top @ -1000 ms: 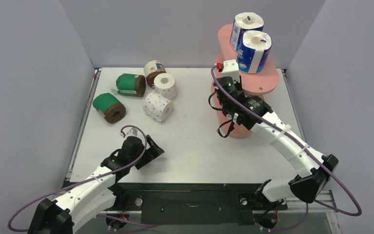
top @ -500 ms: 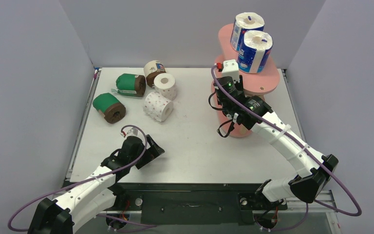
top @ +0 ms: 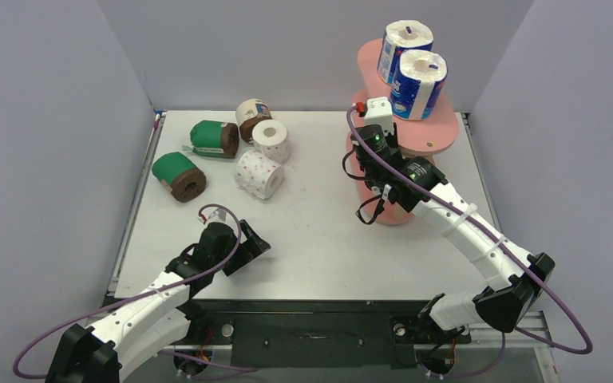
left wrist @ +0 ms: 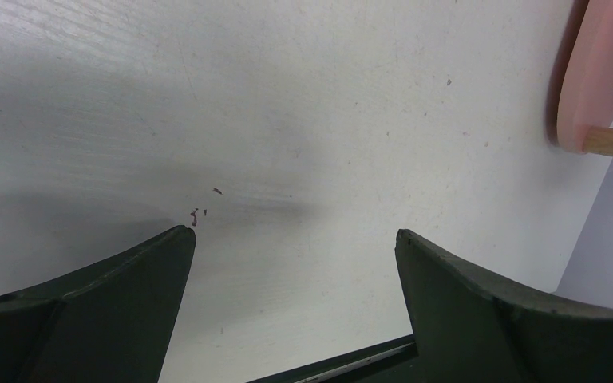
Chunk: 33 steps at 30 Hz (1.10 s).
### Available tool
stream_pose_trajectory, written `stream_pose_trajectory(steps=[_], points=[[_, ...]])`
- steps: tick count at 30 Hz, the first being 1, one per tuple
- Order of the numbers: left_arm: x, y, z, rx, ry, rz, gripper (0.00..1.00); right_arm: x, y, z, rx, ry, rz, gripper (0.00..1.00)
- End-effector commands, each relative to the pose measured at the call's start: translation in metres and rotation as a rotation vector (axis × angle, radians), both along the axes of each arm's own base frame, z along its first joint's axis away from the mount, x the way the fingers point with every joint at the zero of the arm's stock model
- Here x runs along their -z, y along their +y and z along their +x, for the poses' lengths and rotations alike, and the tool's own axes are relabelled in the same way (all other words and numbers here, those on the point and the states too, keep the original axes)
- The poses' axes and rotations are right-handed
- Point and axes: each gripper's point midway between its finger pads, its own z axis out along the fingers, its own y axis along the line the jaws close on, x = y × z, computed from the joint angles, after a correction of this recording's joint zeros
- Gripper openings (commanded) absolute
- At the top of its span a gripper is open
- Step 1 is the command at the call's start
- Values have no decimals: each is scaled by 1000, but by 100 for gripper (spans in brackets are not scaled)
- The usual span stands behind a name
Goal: Place and organize the paper towels onto the shelf
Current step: Place the paper towel on the shelf.
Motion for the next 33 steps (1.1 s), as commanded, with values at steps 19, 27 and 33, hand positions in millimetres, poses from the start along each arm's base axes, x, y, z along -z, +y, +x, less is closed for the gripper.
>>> stream_pose_trajectory(steps=[19,27,33], points=[[-20,-9,14,0,-63,-53,97,-63,-47,-8,165,-198,5,25],[-18,-10,13,2,-58,-57,97,-51,-48,0,183,-184,-34,25],[-15,-11,14,2,-54,-59,97,-40,-49,7,198,-182,-38,25]])
